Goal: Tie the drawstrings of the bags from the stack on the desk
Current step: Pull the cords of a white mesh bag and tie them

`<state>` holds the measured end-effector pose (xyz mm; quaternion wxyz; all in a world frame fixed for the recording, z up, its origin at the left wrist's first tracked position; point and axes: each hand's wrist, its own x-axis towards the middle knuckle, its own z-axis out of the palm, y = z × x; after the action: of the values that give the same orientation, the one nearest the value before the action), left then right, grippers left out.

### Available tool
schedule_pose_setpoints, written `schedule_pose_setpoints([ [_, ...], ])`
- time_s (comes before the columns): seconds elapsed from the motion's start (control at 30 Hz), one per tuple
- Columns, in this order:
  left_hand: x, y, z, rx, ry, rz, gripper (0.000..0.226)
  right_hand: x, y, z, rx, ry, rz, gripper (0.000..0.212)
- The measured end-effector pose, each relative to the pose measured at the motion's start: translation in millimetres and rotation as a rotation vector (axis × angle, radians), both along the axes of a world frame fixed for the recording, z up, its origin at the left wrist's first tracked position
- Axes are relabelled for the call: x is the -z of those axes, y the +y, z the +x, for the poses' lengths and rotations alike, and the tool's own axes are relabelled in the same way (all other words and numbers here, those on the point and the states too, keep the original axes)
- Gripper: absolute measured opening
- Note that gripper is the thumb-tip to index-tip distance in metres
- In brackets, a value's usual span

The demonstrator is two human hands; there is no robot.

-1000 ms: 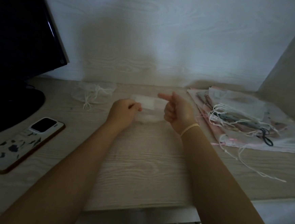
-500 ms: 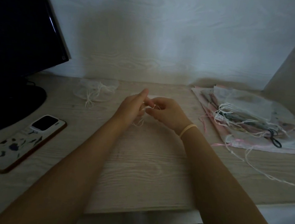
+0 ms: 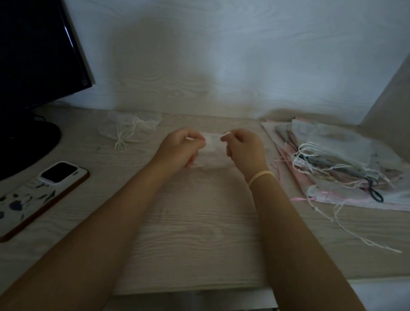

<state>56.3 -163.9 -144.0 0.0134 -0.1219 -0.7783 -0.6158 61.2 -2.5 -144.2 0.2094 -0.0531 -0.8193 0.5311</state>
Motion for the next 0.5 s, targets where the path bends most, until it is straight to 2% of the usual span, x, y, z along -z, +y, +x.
schedule_pose_setpoints([
  [0.1, 2, 1, 3, 0.009, 0.110, -0.239, 0.014, 2, 2, -1, 0.056, 0.026, -0.133, 0.019],
  [0.17, 1, 2, 5, 0.008, 0.129, -0.285, 0.016, 5, 1, -1, 0.067, 0.017, -0.151, 0.020],
  [0.3, -4, 2, 6, 0.061, 0.063, -0.023, 0.024, 9, 2, -1, 0.006, -0.037, -0.082, 0.021],
  [0.37, -7, 4, 6, 0.155, 0.033, 0.173, 0.033, 13, -2, 0, -0.069, -0.073, 0.024, 0.024],
  [0.43, -7, 9, 9, 0.279, -0.025, 0.351, 0.034, 16, -8, 2, -0.147, -0.090, 0.036, 0.032],
  [0.5, -5, 15, 12, 0.275, -0.043, 0.339, 0.025, 15, -14, 2, -0.208, -0.097, -0.011, 0.033],
])
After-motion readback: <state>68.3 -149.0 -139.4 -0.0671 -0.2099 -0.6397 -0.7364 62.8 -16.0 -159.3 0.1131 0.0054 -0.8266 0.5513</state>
